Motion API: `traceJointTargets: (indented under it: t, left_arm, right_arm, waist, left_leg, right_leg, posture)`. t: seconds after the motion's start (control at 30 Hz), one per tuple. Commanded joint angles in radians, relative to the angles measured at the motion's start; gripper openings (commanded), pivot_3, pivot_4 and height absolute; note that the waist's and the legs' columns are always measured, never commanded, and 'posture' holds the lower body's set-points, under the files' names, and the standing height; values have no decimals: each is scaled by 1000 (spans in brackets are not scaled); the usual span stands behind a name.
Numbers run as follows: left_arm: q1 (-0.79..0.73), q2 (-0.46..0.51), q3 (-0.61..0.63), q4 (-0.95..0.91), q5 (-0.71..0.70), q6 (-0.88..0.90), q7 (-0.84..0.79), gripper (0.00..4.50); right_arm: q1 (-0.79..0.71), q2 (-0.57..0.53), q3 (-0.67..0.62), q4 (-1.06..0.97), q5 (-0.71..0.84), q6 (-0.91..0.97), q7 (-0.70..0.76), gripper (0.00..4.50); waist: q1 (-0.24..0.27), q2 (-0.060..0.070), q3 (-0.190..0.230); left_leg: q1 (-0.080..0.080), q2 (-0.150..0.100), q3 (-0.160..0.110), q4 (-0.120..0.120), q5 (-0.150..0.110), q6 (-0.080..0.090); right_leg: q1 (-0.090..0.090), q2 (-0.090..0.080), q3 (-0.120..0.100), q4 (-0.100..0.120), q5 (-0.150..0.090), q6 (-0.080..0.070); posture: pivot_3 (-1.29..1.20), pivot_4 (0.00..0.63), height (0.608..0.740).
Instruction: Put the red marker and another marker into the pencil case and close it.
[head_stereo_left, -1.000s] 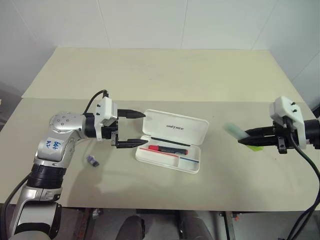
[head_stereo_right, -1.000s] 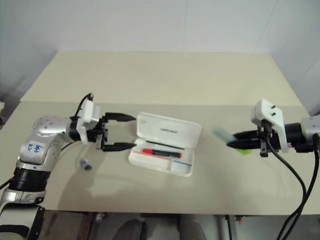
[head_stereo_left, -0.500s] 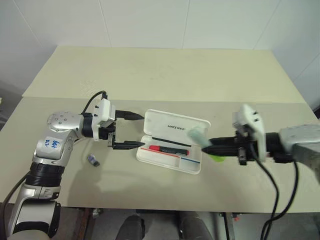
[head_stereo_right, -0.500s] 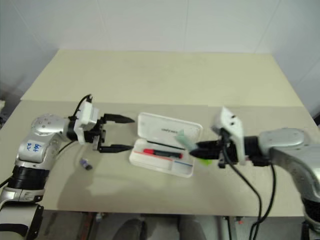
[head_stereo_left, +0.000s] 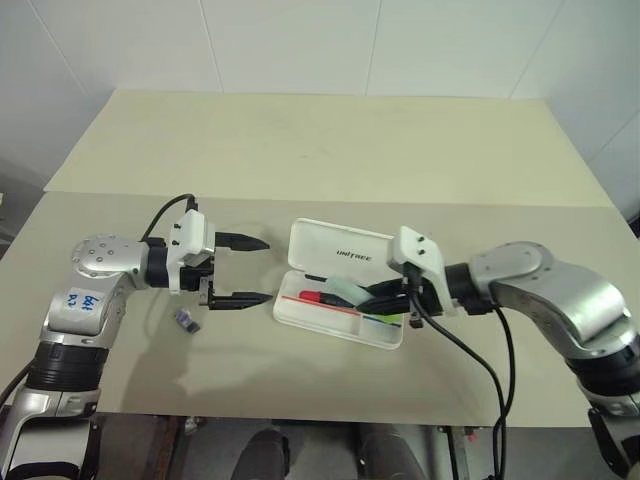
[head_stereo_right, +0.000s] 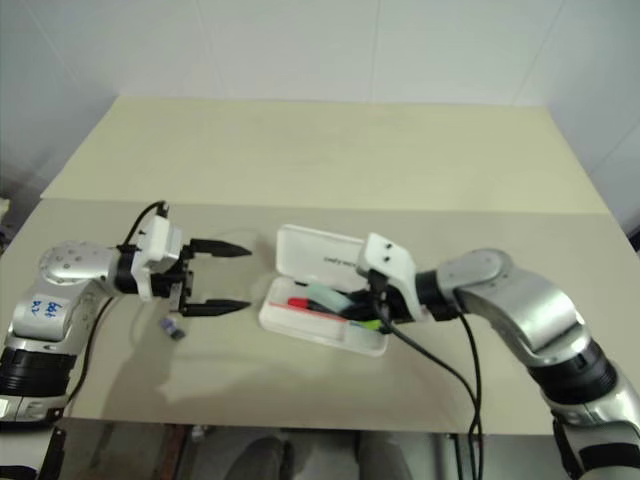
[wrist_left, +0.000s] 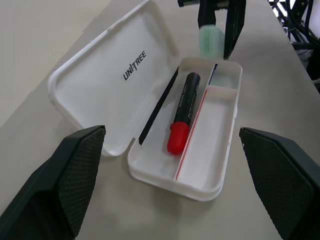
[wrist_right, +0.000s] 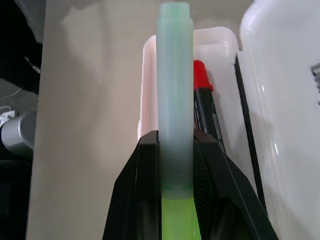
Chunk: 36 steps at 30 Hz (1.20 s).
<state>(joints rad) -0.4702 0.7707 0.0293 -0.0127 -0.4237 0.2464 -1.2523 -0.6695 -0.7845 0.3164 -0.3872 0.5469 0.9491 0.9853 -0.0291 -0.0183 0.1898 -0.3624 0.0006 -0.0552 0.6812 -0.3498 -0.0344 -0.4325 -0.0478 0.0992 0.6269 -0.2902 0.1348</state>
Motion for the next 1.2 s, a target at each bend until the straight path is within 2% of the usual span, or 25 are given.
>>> traceJointTargets:
  t: [0.03,0.2,0.43,0.73,1.2]
  left_arm:
    - [14,22,31,-55,-16,13,10,4500]
    - [34,33,40,-73,-17,22,16,4500]
    - [48,43,44,-81,-19,25,20,4500]
    - [35,28,28,-67,-14,15,22,4500]
    - [36,21,28,-66,-12,14,26,4500]
  right_arm:
    - [-48,29,43,35,-41,-35,30,441]
    - [-100,86,98,101,-88,-33,35,441]
    - [-119,117,126,86,-89,34,36,441]
    - [-177,160,89,56,-51,138,14,441]
    - [-159,222,142,27,-67,166,-23,441]
  waist:
    - [0,0,0]
    - [0,-1,0]
    - [0,-1,0]
    - [-2,-1,0]
    - [-2,-1,0]
  left_leg:
    - [-1,0,0,0,0,0]
    - [-10,0,0,1,1,-2]
    - [-11,-1,0,1,1,-2]
    - [-11,-1,0,1,1,-2]
    - [-11,-2,0,1,1,-2]
  right_leg:
    - [-1,0,0,0,0,0]
    - [-12,-1,0,2,0,0]
    - [-12,-1,-1,2,0,0]
    - [-12,-1,-2,3,0,0]
    - [-12,-1,-2,3,0,0]
  posture:
    - [0,150,740]
    - [0,150,740]
    - [0,150,740]
    - [0,150,740]
    - [0,150,740]
